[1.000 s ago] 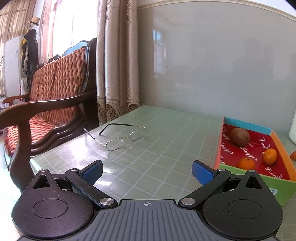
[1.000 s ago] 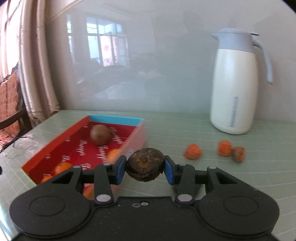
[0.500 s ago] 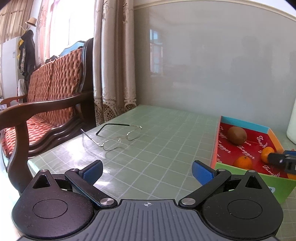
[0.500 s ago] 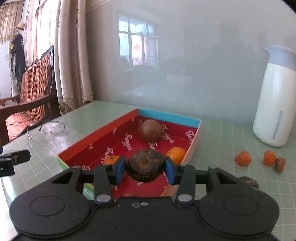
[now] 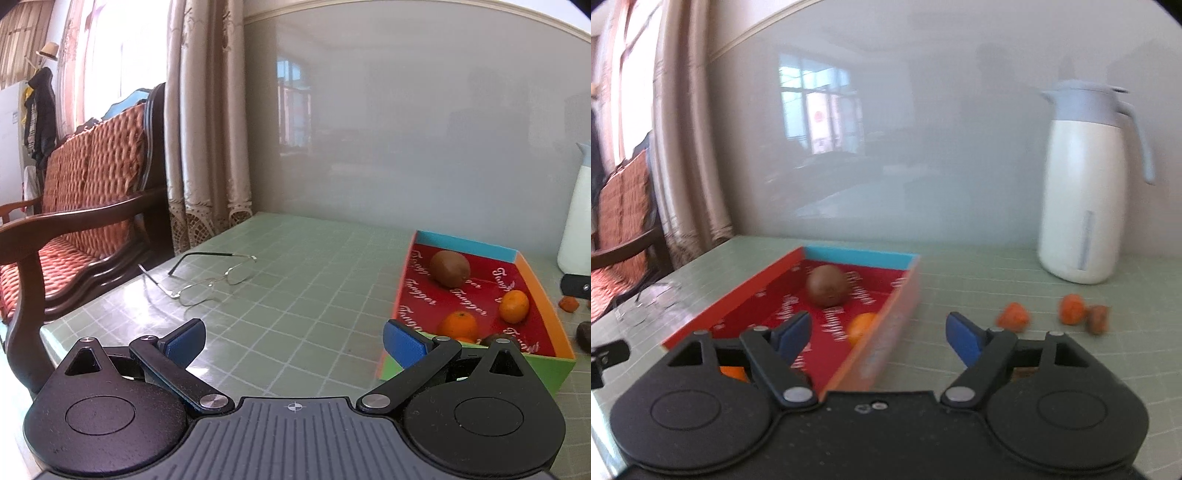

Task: Organize fruits
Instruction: 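Reach the left tool to the other dark brown fruit and grasp it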

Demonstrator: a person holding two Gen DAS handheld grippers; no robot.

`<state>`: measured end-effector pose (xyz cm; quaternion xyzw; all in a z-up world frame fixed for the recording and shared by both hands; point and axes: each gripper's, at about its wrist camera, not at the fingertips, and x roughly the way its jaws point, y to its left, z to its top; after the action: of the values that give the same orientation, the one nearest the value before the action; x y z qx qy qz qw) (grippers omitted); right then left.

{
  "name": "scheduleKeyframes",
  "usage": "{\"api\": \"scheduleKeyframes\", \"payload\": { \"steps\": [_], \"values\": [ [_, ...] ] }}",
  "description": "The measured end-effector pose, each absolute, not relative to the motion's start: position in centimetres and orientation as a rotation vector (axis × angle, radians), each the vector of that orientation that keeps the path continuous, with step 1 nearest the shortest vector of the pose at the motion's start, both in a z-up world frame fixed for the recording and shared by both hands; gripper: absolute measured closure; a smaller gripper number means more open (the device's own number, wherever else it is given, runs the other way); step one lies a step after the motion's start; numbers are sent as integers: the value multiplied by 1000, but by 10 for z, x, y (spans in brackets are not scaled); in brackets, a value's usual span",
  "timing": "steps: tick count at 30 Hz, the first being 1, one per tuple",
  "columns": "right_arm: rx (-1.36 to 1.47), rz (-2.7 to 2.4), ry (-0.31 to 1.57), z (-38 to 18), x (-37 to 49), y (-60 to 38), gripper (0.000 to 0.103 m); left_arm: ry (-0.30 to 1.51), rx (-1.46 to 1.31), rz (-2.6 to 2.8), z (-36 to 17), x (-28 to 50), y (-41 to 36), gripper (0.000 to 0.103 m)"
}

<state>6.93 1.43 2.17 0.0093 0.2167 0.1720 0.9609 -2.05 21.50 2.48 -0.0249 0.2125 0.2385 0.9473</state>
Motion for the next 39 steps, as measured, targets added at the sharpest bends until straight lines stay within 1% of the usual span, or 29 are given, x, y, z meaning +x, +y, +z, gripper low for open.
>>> {"api": "scheduleKeyframes", "payload": {
  "steps": [9,15,34,39],
  "values": [
    [99,190,443,26,79,-52,23,423,-45,433,30,-11,189,1],
    [142,96,429,29,79,-96,23,420,-23,372,31,1,157,2],
    [177,-85,399,33,61,-209,23,401,75,118,35,39,27,2],
    [190,-149,394,32,53,-244,23,372,116,30,32,46,-12,2]
  ]
}}
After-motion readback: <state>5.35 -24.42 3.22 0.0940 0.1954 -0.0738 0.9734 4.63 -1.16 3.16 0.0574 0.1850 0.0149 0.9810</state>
